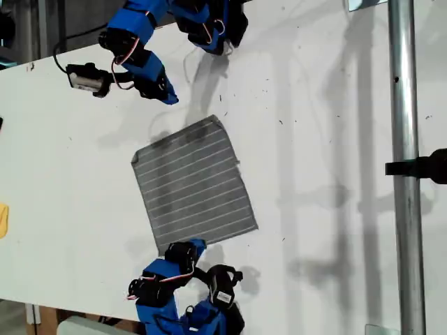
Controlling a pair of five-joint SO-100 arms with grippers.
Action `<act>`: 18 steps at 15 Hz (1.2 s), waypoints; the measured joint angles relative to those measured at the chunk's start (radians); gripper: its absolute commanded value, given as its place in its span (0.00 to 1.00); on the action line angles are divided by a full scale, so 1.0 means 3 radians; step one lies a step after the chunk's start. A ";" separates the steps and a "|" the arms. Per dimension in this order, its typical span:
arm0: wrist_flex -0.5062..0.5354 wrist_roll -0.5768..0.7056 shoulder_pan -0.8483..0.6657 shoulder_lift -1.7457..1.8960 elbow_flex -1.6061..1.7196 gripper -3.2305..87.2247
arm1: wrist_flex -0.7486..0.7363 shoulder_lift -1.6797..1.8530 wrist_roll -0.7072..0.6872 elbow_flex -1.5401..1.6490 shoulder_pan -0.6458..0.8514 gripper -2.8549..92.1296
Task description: Grasp corners of a towel and fold twice.
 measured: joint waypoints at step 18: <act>-0.0153 -0.0547 0.0522 0.0997 0.1176 0.05 | -0.1335 -0.0486 -0.0823 0.1365 -0.0169 0.31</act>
